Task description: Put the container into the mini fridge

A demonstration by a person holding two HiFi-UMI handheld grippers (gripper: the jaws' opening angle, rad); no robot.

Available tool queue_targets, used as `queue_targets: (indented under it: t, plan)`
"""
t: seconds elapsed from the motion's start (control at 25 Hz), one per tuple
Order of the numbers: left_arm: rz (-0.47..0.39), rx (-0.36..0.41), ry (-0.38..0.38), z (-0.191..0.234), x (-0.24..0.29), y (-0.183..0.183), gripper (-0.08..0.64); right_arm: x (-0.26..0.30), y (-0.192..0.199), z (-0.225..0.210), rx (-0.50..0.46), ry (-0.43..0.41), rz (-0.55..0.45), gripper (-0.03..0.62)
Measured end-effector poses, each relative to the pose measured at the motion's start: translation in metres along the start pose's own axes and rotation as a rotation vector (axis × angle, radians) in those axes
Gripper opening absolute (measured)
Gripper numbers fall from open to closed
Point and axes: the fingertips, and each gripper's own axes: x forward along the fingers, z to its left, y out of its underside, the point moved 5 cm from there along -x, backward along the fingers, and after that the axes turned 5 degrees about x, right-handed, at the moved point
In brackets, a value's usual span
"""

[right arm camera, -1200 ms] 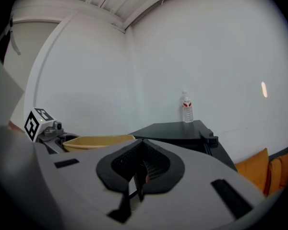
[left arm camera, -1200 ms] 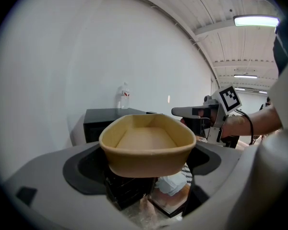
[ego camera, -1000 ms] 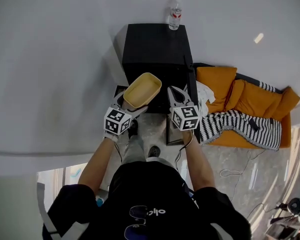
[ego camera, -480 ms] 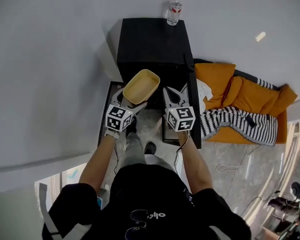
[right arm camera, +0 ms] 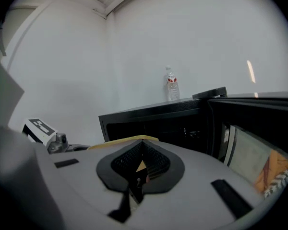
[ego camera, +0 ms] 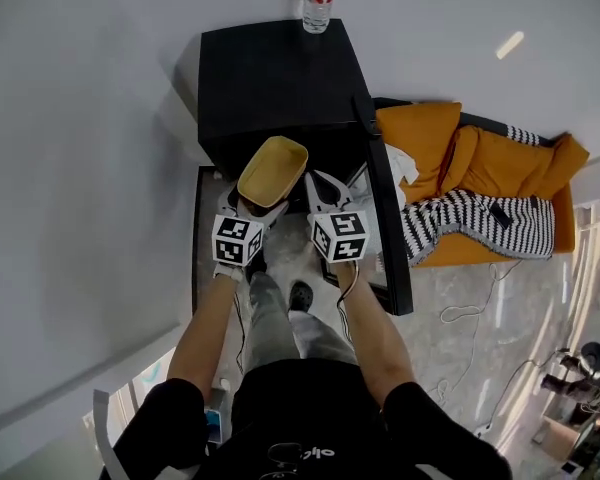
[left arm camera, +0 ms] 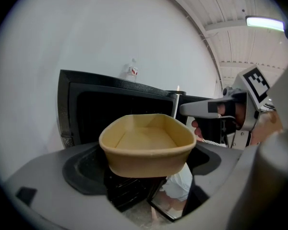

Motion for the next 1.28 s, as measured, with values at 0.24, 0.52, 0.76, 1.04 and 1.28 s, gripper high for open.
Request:
queue_targets:
  t: [0.24,0.52,0.76,1.04,1.28]
  plan:
    - [-0.024,0.018,0.003,0.012,0.039,-0.001,0.505,0.013,0.013,-0.015,0.02,0.042,0.004,0.001]
    - [-0.068,0.028,0.001,0.028,0.074,-0.013,0.505,0.034,0.026,-0.041,0.042,0.097,0.011,0.0]
    - [-0.087,0.048,-0.008,0.036,0.097,-0.021,0.505,0.052,0.036,-0.05,0.039,0.102,0.022,0.0]
    - [-0.066,0.065,-0.063,0.052,0.12,-0.02,0.505,0.063,0.043,-0.053,0.057,0.108,0.029,0.001]
    - [-0.063,0.068,-0.095,0.061,0.133,-0.022,0.506,0.067,0.05,-0.057,0.063,0.11,0.039,0.0]
